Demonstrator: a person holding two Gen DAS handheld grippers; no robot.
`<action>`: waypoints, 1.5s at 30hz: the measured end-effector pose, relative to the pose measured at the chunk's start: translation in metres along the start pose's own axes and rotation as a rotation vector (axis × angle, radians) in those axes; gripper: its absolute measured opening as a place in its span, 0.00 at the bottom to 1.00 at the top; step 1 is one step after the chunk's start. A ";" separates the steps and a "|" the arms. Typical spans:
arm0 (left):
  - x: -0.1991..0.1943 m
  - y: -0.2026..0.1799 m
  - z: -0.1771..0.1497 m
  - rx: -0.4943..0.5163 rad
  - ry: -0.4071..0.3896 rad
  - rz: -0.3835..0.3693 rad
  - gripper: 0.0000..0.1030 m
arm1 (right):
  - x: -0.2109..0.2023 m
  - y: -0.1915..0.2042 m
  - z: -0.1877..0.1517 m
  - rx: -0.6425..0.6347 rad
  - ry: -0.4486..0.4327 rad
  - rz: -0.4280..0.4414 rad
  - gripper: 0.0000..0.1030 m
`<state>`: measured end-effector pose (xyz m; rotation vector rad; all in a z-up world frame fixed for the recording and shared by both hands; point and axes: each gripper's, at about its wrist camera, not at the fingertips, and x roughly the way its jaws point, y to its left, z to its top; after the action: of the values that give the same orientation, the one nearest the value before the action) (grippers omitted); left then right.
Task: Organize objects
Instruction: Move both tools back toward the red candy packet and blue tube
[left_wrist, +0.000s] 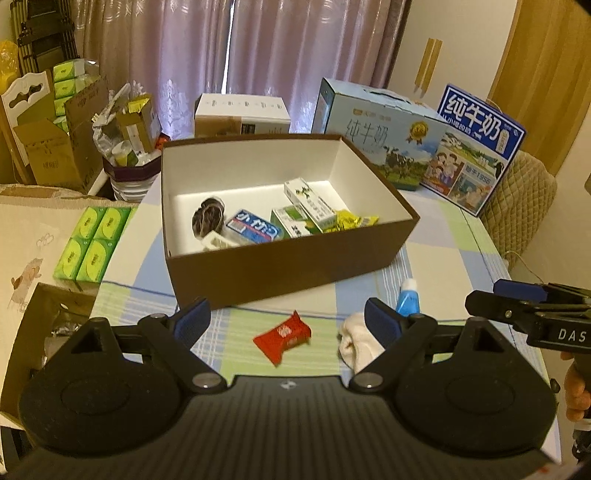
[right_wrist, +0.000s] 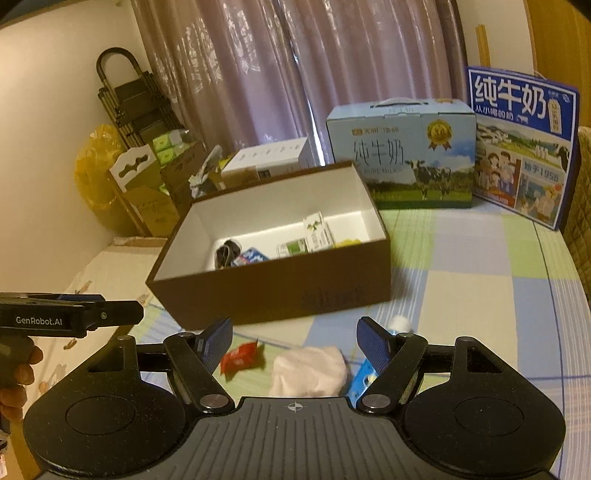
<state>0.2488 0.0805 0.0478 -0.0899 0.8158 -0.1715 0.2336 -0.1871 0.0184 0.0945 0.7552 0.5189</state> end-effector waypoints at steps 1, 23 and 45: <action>0.000 -0.001 -0.002 0.002 0.003 0.001 0.85 | -0.001 -0.001 -0.002 0.003 0.004 0.000 0.69; 0.025 -0.001 -0.047 0.002 0.099 0.009 0.85 | 0.011 -0.026 -0.057 0.078 0.154 -0.076 0.69; 0.104 0.009 -0.051 0.082 0.164 -0.013 0.79 | 0.038 -0.064 -0.068 0.172 0.215 -0.172 0.69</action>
<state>0.2828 0.0696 -0.0628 -0.0035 0.9711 -0.2264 0.2372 -0.2312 -0.0723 0.1333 1.0082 0.3022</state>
